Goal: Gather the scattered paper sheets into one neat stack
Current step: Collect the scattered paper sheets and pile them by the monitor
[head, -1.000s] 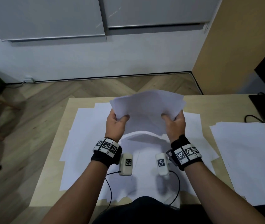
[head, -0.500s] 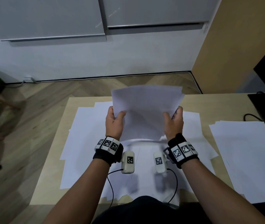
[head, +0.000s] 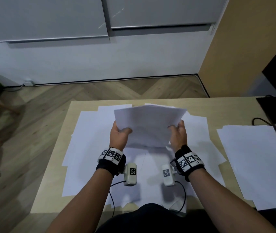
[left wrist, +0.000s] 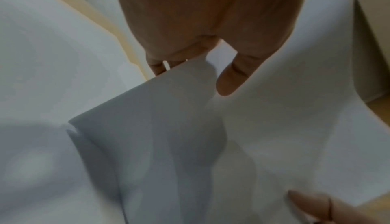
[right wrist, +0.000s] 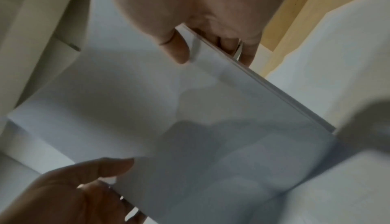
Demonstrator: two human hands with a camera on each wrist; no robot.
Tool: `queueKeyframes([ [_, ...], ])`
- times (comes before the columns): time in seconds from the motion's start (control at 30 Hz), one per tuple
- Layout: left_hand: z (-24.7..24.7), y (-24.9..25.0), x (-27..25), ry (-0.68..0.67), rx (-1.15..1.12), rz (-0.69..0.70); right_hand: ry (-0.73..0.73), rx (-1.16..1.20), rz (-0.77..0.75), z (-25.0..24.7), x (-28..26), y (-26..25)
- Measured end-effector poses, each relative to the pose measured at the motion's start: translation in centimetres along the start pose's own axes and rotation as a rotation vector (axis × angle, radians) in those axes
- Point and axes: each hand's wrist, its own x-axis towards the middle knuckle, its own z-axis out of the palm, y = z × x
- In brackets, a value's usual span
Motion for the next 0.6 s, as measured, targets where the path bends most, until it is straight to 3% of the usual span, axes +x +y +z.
queueKeyframes([
  [0.1, 0.2, -0.7, 0.0, -0.045, 0.047, -0.030, -0.061, -0.035, 0.040, 0.5, -0.3, 0.7],
  [0.33, -0.1, -0.1, 0.2, -0.012, -0.007, 0.062, 0.015, 0.049, -0.053, 0.5, -0.2, -0.2],
  [0.5, -0.3, -2.4, 0.2, -0.055, 0.241, -0.048, -0.098, -0.148, 0.099, 1.4, -0.1, 2.0],
  [0.6, -0.4, -2.5, 0.6, -0.043, 0.288, -0.022, -0.041, -0.123, 0.101, 1.9, 0.3, 2.1],
])
